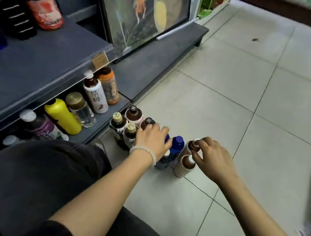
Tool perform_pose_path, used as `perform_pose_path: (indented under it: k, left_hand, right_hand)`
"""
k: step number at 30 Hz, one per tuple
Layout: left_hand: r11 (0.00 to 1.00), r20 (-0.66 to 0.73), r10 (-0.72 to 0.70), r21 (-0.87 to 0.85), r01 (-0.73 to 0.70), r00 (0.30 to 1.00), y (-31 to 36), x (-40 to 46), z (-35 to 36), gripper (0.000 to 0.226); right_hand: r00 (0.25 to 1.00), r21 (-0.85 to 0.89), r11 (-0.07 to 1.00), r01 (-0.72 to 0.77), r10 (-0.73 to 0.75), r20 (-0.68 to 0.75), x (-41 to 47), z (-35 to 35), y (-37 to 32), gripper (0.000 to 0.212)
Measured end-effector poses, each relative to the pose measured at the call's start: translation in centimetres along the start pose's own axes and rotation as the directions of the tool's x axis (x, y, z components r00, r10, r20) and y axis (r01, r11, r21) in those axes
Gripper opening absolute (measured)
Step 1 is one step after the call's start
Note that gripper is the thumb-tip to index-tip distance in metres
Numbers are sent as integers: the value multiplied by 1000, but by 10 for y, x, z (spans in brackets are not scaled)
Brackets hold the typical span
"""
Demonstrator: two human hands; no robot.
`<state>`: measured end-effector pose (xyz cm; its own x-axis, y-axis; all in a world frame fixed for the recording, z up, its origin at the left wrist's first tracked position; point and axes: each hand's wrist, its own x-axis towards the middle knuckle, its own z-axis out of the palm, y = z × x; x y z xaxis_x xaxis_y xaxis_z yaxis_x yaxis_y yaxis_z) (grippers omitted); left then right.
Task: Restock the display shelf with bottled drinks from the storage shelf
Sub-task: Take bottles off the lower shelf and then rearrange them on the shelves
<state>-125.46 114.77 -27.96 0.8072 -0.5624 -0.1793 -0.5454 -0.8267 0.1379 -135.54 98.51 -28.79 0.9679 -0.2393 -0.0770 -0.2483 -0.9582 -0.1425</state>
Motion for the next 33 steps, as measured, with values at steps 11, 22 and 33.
perform_pose_path:
  k: [11,22,33]
  left_hand:
    - [996,151,-66,-52,74,986,-14,14,57,42]
    - [996,271,80,3,-84,959,33,21,79,40]
    - [969,291,238,-8,-246,927,59,37,102,49]
  right_hand:
    - [952,67,968,-241,223,211,3,65,18,38]
    - [946,145,942,-304,279,166,36,61,49,36]
    - [891,196,940,-280,179,416,91,80,68,37]
